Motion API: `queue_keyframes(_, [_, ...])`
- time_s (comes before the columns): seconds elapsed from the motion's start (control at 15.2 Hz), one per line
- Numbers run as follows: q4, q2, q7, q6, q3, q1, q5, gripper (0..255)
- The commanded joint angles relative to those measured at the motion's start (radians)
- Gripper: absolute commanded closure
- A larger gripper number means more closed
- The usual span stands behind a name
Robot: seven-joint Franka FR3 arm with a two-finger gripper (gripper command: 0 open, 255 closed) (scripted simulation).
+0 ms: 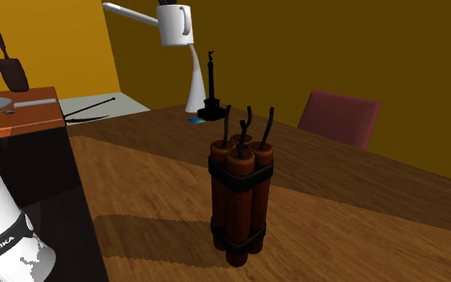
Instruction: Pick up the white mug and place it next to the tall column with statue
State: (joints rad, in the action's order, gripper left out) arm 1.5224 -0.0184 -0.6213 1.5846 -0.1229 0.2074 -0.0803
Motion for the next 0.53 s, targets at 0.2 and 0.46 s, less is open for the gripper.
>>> queue_keyframes(0.2, [0.097,-0.023,-0.001,0.076,0.002,-0.002,0.003,255])
queue_keyframes(0.46, [0.166,-0.035,-0.004,0.133,0.003,-0.003,0.004,255])
